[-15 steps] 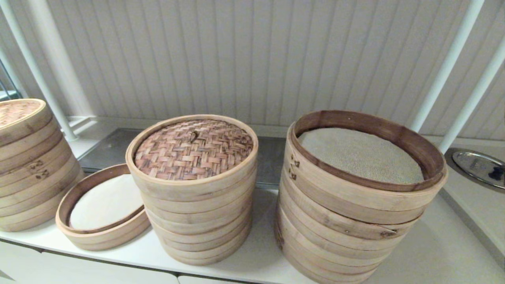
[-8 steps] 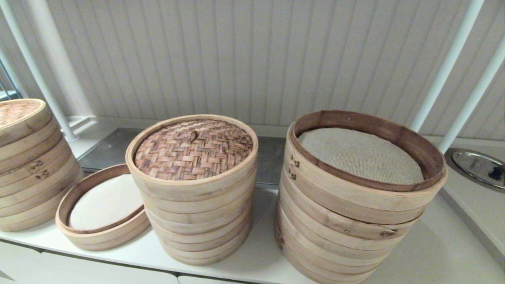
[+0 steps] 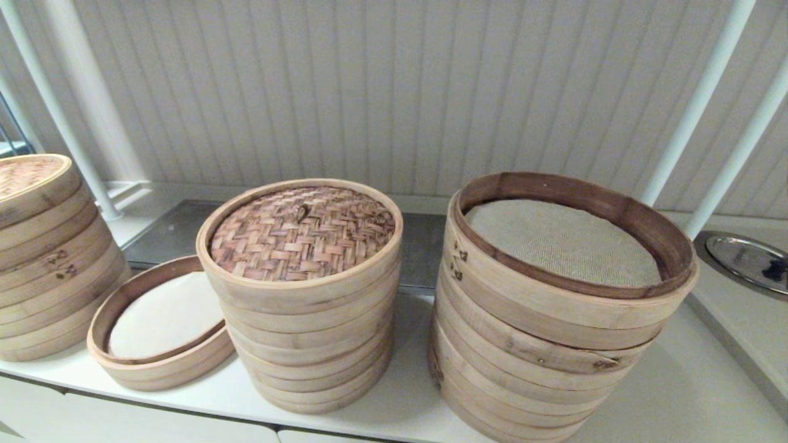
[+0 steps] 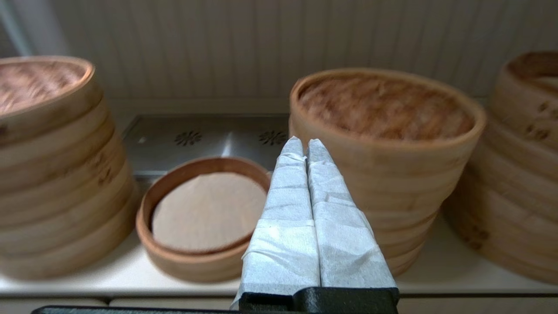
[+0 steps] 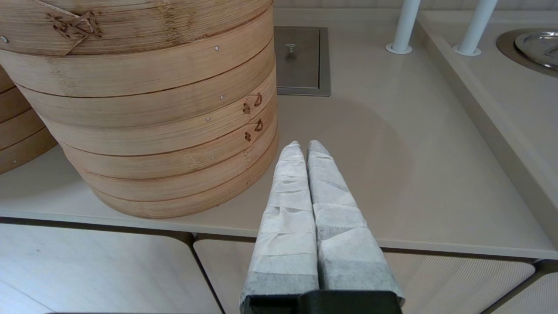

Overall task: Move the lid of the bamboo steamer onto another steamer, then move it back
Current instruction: Pick up the steamer

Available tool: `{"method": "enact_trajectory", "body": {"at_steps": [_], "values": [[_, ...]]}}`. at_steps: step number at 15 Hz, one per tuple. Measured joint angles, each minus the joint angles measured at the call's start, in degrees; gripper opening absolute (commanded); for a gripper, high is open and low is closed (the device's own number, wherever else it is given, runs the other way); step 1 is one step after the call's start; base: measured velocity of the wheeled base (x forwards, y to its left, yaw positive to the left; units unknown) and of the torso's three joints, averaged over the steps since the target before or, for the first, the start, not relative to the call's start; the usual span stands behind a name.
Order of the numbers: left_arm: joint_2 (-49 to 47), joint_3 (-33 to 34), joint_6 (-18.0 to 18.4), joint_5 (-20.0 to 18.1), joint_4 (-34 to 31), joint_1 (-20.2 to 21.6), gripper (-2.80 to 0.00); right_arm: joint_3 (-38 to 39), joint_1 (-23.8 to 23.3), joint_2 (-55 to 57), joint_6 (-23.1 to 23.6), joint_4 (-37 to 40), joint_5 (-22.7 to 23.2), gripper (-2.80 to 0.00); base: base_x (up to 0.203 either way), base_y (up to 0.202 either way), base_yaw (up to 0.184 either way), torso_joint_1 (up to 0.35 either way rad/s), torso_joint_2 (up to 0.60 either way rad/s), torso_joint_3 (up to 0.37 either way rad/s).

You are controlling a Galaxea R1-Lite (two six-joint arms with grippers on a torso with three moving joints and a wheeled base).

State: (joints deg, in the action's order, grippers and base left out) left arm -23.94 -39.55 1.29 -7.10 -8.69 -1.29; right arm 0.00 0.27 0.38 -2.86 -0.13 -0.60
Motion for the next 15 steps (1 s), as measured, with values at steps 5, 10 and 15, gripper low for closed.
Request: {"method": "enact_trajectory", "body": {"at_steps": [5,10,15], "values": [[-17.5,-19.1,-0.9,-0.9,-6.2,-5.6,-2.8,0.0,0.0,0.0,0.0,0.0,0.0,-2.8,0.0,0.0,0.0,0.0,0.0,0.0],[-35.1,-33.1,-3.8,-1.2,-15.8,-13.9,-2.8,0.0,0.0,0.0,0.0,0.0,0.0,-2.8,0.0,0.0,0.0,0.0,0.0,0.0],[-50.7,-43.6,-4.3,-0.9,-22.2,-17.9,-2.8,0.0,0.0,0.0,0.0,0.0,0.0,-2.8,0.0,0.0,0.0,0.0,0.0,0.0]]}}
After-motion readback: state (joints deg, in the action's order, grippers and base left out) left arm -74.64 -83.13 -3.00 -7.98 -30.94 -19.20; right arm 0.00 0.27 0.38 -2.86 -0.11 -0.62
